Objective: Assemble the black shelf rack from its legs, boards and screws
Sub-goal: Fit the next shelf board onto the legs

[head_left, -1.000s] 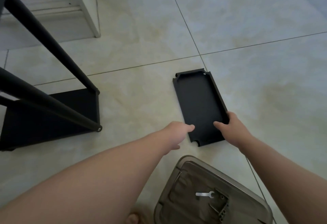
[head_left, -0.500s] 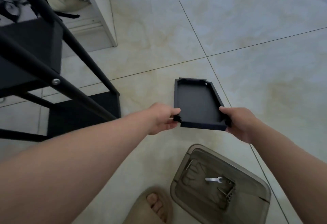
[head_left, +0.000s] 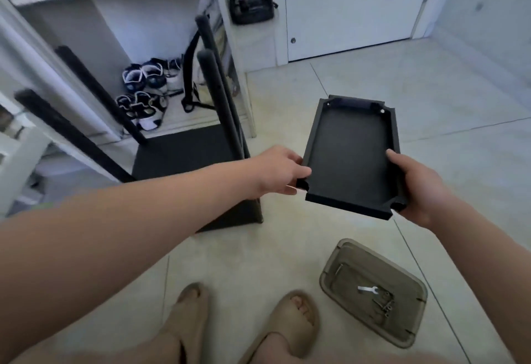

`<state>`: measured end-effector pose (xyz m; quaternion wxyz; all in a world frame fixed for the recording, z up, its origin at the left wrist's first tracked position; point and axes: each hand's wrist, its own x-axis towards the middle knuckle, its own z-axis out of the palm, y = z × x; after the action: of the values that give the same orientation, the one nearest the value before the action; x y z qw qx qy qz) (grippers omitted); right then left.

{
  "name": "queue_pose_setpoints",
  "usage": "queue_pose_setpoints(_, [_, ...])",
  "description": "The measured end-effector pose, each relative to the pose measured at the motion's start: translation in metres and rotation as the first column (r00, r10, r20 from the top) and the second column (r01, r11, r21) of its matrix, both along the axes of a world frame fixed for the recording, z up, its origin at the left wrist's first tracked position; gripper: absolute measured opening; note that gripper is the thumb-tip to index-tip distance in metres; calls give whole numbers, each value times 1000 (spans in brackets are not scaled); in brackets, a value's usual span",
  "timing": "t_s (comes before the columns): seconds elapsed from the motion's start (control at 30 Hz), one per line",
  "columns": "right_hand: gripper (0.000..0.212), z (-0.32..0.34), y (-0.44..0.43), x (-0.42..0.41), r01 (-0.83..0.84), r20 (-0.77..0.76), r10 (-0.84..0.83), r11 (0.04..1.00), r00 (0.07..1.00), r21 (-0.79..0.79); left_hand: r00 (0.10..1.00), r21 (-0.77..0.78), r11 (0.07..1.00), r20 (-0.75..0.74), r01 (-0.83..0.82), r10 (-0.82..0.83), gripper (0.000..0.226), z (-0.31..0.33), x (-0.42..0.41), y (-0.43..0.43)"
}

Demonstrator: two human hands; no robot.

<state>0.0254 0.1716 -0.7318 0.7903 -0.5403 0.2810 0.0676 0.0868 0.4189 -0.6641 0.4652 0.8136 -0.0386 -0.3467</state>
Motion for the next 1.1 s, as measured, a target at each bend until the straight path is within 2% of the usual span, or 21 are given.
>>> queue_pose_setpoints(0.2, [35,133,67,-13,-68,184,72,997,980,-32,960,2,1000,280,-16,15,23,126,-42,68])
queue_pose_setpoints(0.3, [36,194,112,-11,-128,270,143,989,952,-75,915,-24,997,396,-78,81,8,185,-60,115])
queue_pose_setpoints(0.4, [34,244,160,-11,-193,331,214,977,919,-95,869,-47,990,475,-135,141,30,231,-77,165])
queue_pose_setpoints(0.43, [33,259,176,-12,-217,341,237,971,910,-99,856,-53,987,491,-152,159,29,244,-83,181])
queue_pose_setpoints(0.5, [32,282,207,-14,-273,356,292,956,888,-103,835,-73,979,511,-192,202,26,263,-96,213])
queue_pose_setpoints(0.7, [31,318,285,-19,-384,377,374,922,848,-52,800,-88,943,507,-322,321,42,287,-133,286])
queue_pose_setpoints(0.83, [34,324,312,-20,-405,406,397,912,823,-70,776,-129,937,531,-324,341,24,282,-139,312])
queue_pose_setpoints(0.97, [33,329,317,-19,-391,458,397,913,795,-112,680,-16,961,704,-275,206,22,276,-131,313])
queue_pose_setpoints(1.0, [33,331,320,-17,-376,468,387,919,794,-122,654,47,966,744,-256,137,30,274,-128,314])
queue_pose_setpoints(1.07, [35,332,328,-12,-337,486,367,929,793,-153,609,227,945,792,-235,-39,70,270,-120,319])
queue_pose_setpoints(1.1, [37,332,333,-10,-320,492,355,934,795,-156,591,310,925,797,-221,-126,79,269,-116,322])
